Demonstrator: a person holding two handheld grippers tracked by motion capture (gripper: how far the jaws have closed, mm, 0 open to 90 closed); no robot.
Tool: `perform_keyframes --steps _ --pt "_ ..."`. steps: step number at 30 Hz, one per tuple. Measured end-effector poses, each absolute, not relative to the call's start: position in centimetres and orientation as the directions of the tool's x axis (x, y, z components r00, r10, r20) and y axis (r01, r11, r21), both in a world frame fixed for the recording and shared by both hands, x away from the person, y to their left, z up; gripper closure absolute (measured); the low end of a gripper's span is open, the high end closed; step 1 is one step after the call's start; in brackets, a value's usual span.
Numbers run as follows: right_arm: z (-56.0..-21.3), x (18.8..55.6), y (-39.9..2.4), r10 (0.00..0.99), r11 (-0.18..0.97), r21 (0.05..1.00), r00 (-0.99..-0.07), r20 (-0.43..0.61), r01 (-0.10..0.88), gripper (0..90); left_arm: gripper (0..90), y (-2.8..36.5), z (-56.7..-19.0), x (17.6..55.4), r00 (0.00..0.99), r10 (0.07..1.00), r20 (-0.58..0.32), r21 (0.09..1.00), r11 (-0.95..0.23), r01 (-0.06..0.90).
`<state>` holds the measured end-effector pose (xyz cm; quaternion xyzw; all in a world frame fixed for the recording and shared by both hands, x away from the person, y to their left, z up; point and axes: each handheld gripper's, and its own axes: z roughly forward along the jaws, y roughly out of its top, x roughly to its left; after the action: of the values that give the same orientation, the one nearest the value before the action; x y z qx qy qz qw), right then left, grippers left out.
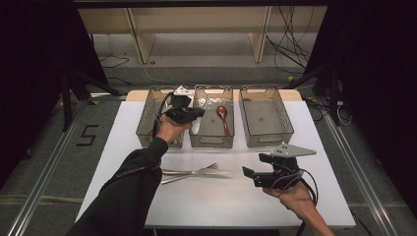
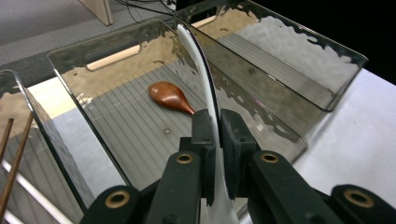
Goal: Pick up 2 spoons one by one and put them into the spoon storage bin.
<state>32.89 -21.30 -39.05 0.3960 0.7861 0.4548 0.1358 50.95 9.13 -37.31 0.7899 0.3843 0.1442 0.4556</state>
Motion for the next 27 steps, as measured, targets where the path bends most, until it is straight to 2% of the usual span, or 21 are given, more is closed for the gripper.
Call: perform_keyframes --steps 24,25,27 --pt "-39.1 33.0 -21.2 0.739 0.277 0.821 -0.657 0.149 0.499 25.0 82.8 8.5 -39.1 53.0 0.603 0.786 -0.137 0.82 -0.252 0.515" --pt "-39.1 32.9 -21.2 0.739 0.279 0.821 -0.657 0.148 0.498 25.0 82.0 8.6 -39.1 53.0 0.597 0.789 -0.147 0.824 -0.237 0.515" --pt "-39.1 32.9 -21.2 0.739 0.28 0.82 -0.657 0.147 0.498 24.9 72.8 8.8 -38.9 53.1 0.592 0.788 -0.172 0.824 -0.214 0.524"
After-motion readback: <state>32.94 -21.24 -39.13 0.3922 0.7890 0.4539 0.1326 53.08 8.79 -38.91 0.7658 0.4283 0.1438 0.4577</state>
